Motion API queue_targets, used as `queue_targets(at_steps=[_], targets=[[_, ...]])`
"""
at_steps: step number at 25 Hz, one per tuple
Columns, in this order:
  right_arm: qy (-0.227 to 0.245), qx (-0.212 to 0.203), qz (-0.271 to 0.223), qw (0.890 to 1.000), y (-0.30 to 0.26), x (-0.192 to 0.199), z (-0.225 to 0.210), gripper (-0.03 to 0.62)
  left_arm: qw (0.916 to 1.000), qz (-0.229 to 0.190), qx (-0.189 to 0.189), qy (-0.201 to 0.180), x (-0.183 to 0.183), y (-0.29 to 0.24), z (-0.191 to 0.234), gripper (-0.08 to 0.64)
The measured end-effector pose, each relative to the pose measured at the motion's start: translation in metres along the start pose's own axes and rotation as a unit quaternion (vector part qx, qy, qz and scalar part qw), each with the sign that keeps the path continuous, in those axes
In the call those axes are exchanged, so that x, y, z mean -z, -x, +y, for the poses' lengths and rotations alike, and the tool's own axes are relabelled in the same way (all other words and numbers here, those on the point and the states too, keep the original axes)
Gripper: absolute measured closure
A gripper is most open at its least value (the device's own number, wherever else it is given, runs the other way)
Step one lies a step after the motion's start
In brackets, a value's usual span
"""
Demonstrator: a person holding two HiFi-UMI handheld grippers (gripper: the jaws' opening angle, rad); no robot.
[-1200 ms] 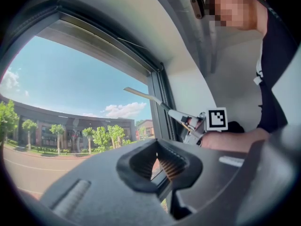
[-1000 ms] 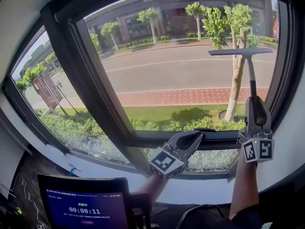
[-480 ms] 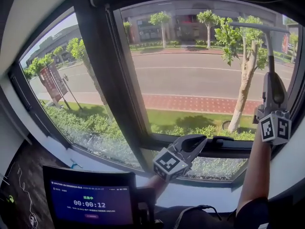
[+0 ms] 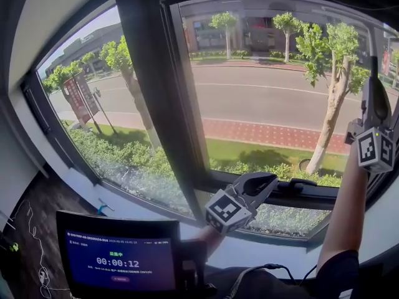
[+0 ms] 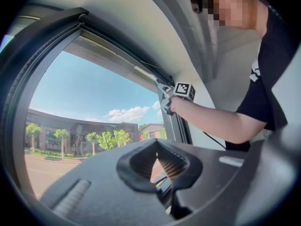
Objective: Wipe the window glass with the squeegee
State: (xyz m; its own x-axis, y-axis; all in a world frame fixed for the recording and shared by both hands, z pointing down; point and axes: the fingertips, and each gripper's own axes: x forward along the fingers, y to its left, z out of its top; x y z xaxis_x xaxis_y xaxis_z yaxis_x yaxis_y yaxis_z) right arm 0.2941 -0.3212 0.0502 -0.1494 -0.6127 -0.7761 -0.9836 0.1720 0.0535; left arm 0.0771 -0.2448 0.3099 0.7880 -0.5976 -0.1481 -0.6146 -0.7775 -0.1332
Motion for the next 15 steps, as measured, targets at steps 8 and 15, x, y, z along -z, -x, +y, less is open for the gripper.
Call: queue_targets(at_steps=[8,15], targets=[[-0.015,-0.006,-0.007,1.000,-0.025,0.010,-0.011,0.492,0.9999,0.004,-0.008,-0.009,0.001,-0.002,0.003,0.557],[-0.025,-0.018,-0.021,0.999,-0.025,0.010,-0.014,0.492,0.9999,0.005,-0.008,-0.004,-0.002,-0.004,0.000,0.557]])
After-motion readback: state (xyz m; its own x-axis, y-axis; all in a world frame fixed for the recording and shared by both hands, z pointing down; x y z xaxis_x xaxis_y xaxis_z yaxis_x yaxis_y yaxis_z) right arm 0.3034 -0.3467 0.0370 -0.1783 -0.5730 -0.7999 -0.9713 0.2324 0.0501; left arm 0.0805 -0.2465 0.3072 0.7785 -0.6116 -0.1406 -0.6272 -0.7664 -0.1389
